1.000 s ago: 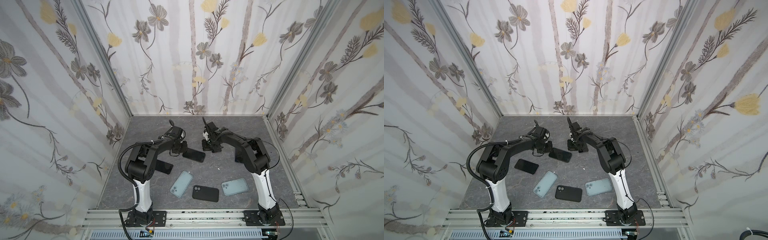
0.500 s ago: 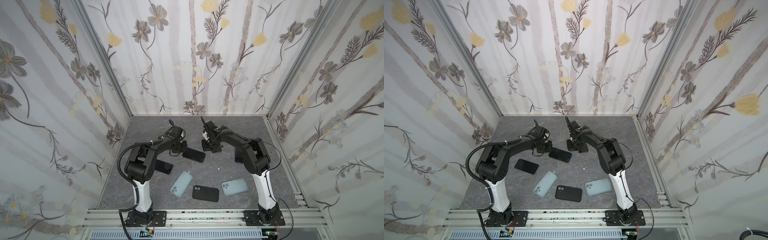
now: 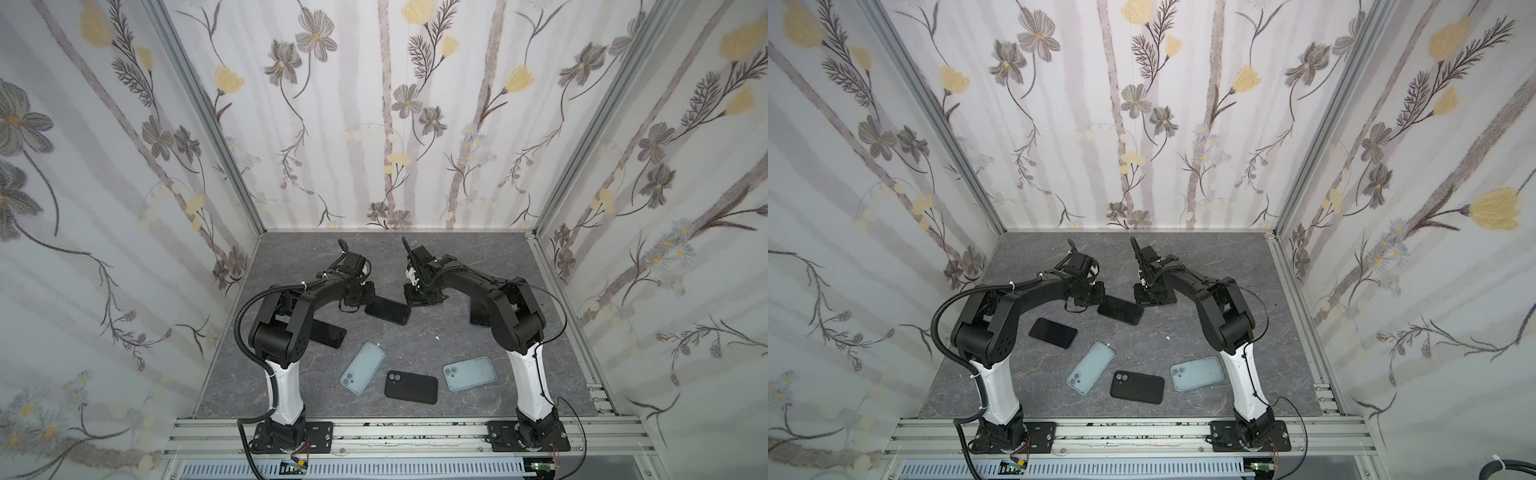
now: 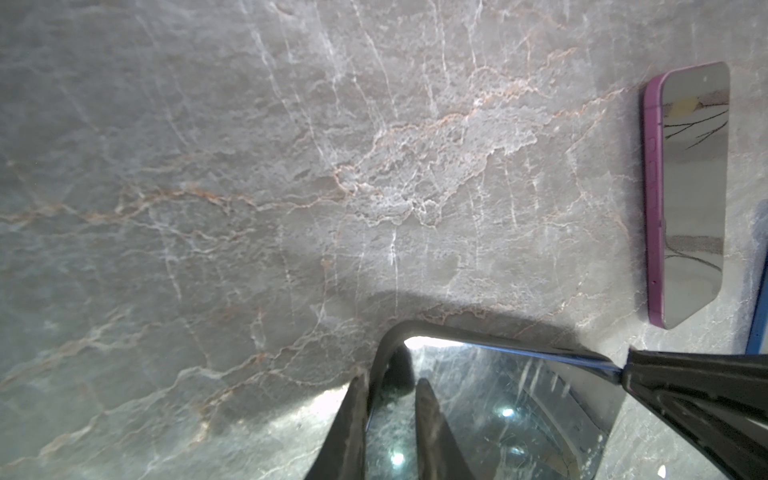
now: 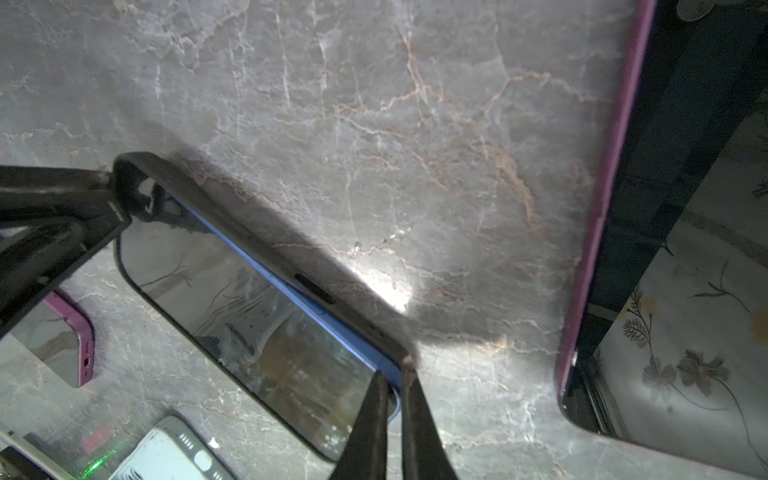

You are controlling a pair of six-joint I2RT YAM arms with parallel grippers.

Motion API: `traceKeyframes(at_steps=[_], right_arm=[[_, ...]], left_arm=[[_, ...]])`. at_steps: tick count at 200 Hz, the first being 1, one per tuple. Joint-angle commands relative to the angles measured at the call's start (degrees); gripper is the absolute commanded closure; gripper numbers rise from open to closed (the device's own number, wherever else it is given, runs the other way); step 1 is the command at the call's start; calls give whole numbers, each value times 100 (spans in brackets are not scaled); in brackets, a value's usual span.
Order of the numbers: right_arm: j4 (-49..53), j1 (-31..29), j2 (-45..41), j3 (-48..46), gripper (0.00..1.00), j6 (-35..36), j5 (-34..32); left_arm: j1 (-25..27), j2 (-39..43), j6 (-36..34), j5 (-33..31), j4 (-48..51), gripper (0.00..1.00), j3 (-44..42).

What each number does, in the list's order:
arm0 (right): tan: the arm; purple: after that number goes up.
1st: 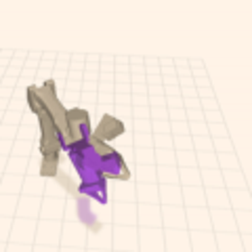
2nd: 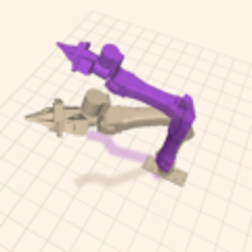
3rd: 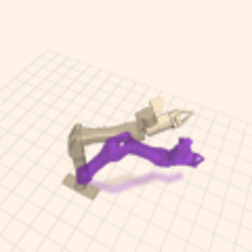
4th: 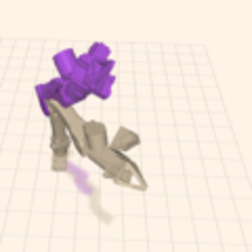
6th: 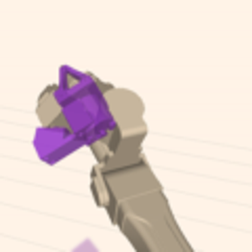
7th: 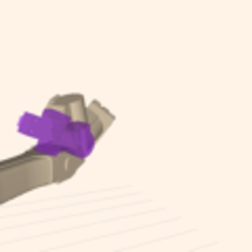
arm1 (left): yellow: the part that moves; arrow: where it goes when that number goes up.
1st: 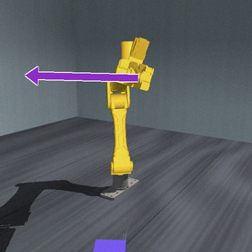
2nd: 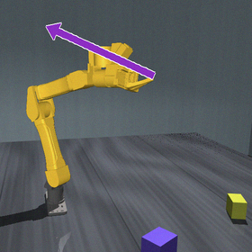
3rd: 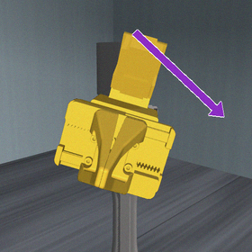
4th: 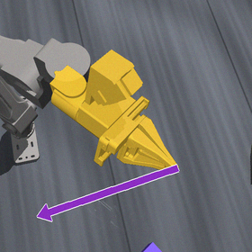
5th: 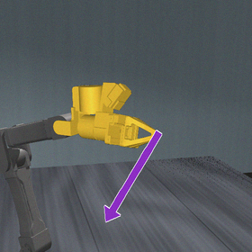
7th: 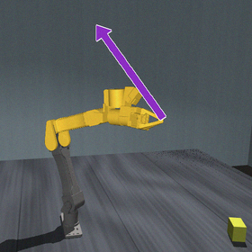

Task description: Put the phone into the phone case

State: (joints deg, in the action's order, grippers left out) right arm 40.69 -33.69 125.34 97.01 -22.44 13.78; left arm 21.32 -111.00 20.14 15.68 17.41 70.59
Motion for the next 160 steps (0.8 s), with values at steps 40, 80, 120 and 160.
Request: traceKeyframes(at_steps=[40,80,120,160], right_arm=[[-13,-21,-21,-247,91,-26,55],[-4,-16,-129,-319,89,-32,24],[-6,-41,-4,-314,89,-26,0],[96,-171,137,-321,89,-32,-382]], left_arm=[[39,-48,68,-25,-1,80,-10],[56,-42,73,-131,25,80,-11],[57,-40,80,-119,43,80,-1],[65,-10,69,-103,43,80,-1]])
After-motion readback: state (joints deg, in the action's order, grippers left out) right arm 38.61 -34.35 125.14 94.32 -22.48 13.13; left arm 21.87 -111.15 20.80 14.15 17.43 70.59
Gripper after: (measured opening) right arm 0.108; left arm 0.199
